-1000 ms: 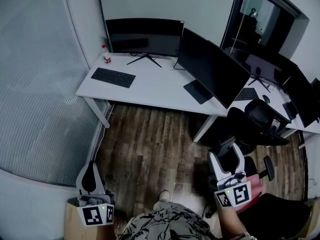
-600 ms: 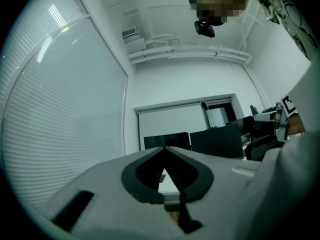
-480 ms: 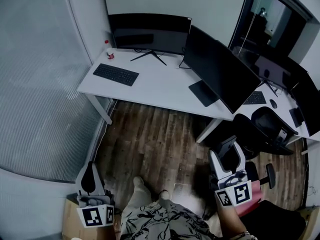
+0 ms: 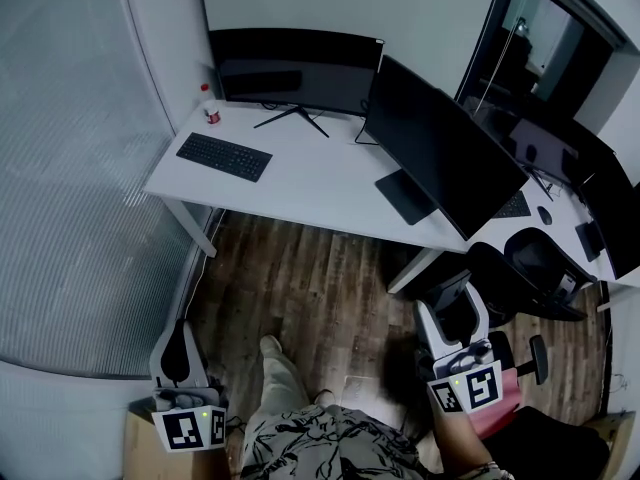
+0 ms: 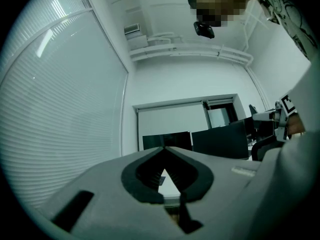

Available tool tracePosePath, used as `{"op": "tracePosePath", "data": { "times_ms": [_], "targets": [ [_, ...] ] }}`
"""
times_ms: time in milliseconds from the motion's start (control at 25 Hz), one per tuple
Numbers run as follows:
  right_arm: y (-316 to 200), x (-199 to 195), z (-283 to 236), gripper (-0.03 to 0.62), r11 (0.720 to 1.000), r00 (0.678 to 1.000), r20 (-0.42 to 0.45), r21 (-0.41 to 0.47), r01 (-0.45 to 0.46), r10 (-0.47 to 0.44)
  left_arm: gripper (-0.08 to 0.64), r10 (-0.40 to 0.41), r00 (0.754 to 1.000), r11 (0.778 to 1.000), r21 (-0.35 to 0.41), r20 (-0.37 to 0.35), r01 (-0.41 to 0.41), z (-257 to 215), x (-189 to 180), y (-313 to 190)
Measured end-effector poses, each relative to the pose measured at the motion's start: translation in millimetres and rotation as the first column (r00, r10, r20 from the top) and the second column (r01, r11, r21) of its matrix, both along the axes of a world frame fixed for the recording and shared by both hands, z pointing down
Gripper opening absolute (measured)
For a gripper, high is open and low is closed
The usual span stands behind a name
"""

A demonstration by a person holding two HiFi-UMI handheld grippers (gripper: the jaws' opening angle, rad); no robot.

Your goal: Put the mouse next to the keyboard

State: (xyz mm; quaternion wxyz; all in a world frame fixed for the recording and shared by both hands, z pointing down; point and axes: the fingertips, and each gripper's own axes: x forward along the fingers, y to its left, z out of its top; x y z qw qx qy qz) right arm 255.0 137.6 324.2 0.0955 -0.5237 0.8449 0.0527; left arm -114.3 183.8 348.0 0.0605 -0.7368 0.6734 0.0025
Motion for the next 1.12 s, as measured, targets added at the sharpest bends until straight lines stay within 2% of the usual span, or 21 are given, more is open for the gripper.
{"op": "tracePosePath", "data": {
  "times_ms": [720,1120],
  "targets": [
    [-152,-72,-15,0.301,0.998,0.998,-0.010,0.014,-0.056,0.056,-0.005,0.053,0.999,0.998,0.014,-0.011,-0.053,-10,-72,-170],
    [-214,-118,-24,0.301,0.993,0.994,-0.013,0.021,-0.112,0.112,-0.005,0.115,0.993,0.993,0.026,-0.015,-0.115,-18,-119,-252]
  ]
}}
